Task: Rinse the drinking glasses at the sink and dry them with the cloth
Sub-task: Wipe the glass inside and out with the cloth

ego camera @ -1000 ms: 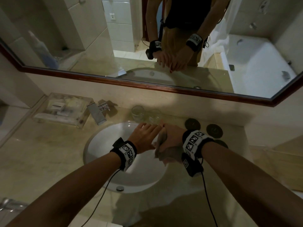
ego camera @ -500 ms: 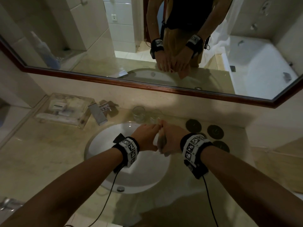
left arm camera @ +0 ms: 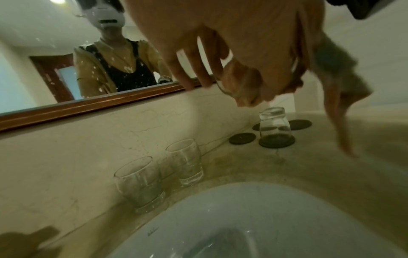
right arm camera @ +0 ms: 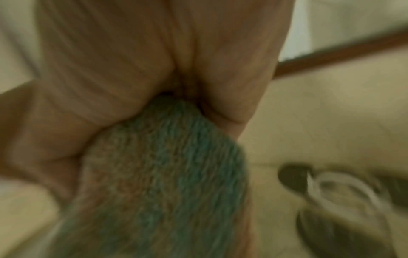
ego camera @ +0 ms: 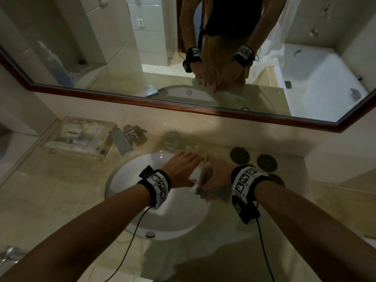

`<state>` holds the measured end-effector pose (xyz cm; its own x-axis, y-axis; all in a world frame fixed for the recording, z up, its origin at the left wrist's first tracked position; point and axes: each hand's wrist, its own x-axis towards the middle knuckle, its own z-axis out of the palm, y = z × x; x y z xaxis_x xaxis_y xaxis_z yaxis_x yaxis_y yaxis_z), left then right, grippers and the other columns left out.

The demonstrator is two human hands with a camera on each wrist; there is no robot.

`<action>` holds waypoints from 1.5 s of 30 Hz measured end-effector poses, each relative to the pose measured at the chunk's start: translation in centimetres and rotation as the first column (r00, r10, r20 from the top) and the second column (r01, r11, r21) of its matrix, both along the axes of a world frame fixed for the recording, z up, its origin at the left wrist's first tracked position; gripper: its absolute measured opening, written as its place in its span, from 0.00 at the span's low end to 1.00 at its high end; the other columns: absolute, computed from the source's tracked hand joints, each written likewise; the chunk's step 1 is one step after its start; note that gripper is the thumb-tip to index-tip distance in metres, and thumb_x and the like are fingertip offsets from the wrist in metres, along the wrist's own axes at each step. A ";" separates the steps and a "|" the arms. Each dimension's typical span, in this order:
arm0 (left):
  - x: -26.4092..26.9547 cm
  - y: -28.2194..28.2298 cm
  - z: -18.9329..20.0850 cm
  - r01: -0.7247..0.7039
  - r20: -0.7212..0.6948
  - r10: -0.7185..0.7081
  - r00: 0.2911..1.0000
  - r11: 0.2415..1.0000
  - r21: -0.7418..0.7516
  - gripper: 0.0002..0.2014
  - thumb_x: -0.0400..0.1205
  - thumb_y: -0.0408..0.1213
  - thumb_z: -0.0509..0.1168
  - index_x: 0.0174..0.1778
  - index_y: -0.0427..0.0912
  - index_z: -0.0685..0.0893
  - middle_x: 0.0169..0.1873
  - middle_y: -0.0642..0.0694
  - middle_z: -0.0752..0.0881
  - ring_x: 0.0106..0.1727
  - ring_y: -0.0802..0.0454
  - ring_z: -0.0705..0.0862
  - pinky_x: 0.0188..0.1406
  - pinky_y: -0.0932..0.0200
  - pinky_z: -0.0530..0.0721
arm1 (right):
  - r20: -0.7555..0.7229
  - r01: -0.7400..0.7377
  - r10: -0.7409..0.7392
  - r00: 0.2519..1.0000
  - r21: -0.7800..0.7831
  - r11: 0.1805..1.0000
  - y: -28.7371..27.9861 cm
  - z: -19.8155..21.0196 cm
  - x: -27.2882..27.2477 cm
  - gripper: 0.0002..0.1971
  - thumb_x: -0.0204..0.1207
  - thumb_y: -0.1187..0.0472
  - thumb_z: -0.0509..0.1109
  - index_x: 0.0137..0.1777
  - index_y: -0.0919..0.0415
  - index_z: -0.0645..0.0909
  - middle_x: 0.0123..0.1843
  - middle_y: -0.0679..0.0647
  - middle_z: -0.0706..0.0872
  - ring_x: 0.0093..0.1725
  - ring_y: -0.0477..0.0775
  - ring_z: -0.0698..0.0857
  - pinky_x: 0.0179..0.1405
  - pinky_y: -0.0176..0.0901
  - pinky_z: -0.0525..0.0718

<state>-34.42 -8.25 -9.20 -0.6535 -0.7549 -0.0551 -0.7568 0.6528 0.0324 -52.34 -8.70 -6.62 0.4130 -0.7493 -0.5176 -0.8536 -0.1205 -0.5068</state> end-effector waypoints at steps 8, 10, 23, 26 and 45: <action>-0.8 -0.8 0.1 -0.089 0.050 0.083 0.995 0.989 0.122 0.42 0.67 0.56 0.75 0.75 0.46 0.67 0.69 0.49 0.78 0.67 0.48 0.77 0.70 0.49 0.73 | -0.072 0.010 -0.020 0.997 -0.142 0.990 0.4 -0.1 0.9 0.54 0.49 0.52 0.88 0.76 0.51 0.62 0.55 0.49 0.86 0.48 0.52 0.86 0.46 0.47 0.88; -0.4 -0.5 -0.1 -0.018 0.049 0.017 0.999 1.000 0.014 0.42 0.66 0.57 0.75 0.74 0.43 0.70 0.67 0.46 0.80 0.65 0.47 0.79 0.67 0.49 0.75 | -0.058 0.030 -0.036 0.998 -0.114 0.993 0.4 0.4 0.6 0.47 0.47 0.48 0.87 0.68 0.51 0.69 0.50 0.46 0.85 0.44 0.49 0.86 0.41 0.45 0.89; -0.8 0.2 -0.5 0.105 -0.063 -0.121 0.991 0.972 -0.210 0.40 0.63 0.58 0.77 0.68 0.42 0.78 0.62 0.42 0.84 0.61 0.43 0.84 0.61 0.44 0.80 | 0.114 0.056 -0.072 0.991 0.135 0.989 -0.2 -0.6 -1.1 0.18 0.65 0.47 0.81 0.53 0.53 0.87 0.52 0.51 0.89 0.54 0.53 0.85 0.56 0.46 0.84; -1.2 0.3 -0.6 0.099 -0.028 -0.105 0.994 0.982 -0.163 0.42 0.63 0.57 0.77 0.71 0.42 0.76 0.66 0.42 0.82 0.65 0.42 0.81 0.65 0.43 0.77 | 0.095 0.060 -0.068 0.993 0.088 0.994 0.3 -0.2 -1.3 0.20 0.63 0.48 0.83 0.53 0.55 0.85 0.51 0.49 0.87 0.53 0.52 0.84 0.53 0.44 0.84; -7.3 1.7 -1.6 0.259 0.300 -0.244 0.922 0.966 -0.011 0.42 0.67 0.58 0.73 0.72 0.38 0.71 0.63 0.42 0.80 0.59 0.44 0.79 0.60 0.48 0.77 | -0.259 0.078 -0.035 0.965 0.158 0.984 5.9 -3.7 -11.6 0.22 0.54 0.51 0.85 0.45 0.46 0.79 0.49 0.48 0.89 0.49 0.56 0.87 0.53 0.56 0.88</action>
<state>-41.68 -6.56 -10.81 -0.7825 -0.5746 -0.2399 -0.5382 0.8179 -0.2035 -63.92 -2.79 -10.36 0.2115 -0.6624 -0.7187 -0.9597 -0.0015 -0.2811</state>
